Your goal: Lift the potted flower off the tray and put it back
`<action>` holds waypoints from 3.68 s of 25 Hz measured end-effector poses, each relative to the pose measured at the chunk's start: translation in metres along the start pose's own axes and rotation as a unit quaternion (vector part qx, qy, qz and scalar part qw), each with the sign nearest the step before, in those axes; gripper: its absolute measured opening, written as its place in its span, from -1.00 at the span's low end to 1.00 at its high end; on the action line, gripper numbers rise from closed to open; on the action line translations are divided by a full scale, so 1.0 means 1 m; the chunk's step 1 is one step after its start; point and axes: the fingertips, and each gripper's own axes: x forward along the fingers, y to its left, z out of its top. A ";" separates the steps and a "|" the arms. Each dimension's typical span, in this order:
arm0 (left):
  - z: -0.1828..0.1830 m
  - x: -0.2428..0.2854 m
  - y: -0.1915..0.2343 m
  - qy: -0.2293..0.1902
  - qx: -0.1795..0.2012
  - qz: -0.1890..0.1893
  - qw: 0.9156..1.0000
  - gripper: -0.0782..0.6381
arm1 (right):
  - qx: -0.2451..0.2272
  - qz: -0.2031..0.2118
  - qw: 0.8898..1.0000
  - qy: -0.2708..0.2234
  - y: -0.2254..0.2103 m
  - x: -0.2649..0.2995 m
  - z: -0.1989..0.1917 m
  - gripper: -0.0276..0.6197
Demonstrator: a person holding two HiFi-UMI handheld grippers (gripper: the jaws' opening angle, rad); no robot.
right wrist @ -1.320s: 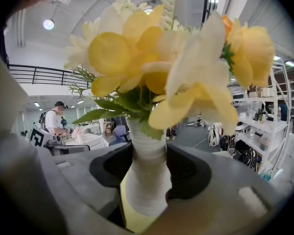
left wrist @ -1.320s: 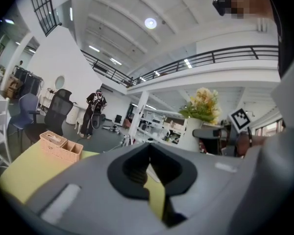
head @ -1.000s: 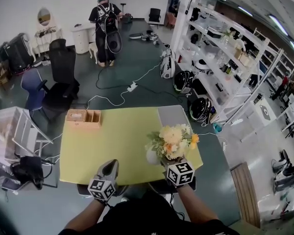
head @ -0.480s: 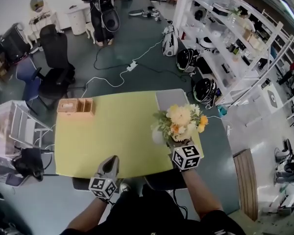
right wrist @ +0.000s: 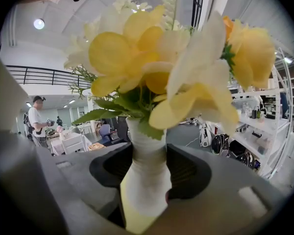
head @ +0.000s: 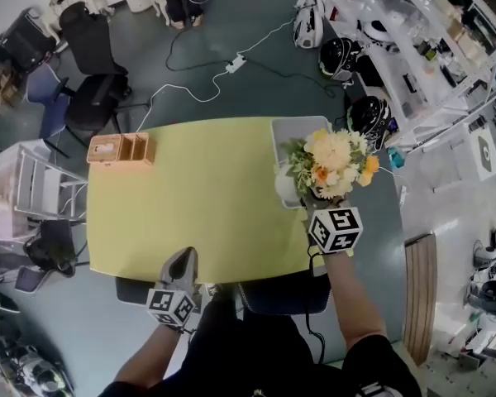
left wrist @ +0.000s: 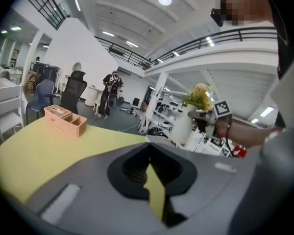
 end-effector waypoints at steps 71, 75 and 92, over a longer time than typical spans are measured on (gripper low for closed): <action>-0.084 0.070 0.023 0.054 -0.011 0.036 0.998 -0.76 | 0.044 -0.096 0.992 0.067 -0.135 0.064 -0.205 0.17; -0.076 0.046 0.031 0.055 -0.009 0.027 0.998 -0.76 | 0.082 -0.078 0.992 0.058 -0.082 0.022 -0.196 0.11; 0.020 -0.034 0.010 -0.011 0.040 -0.093 0.995 -0.76 | 0.093 -0.052 0.994 -0.007 0.127 -0.114 -0.084 -0.63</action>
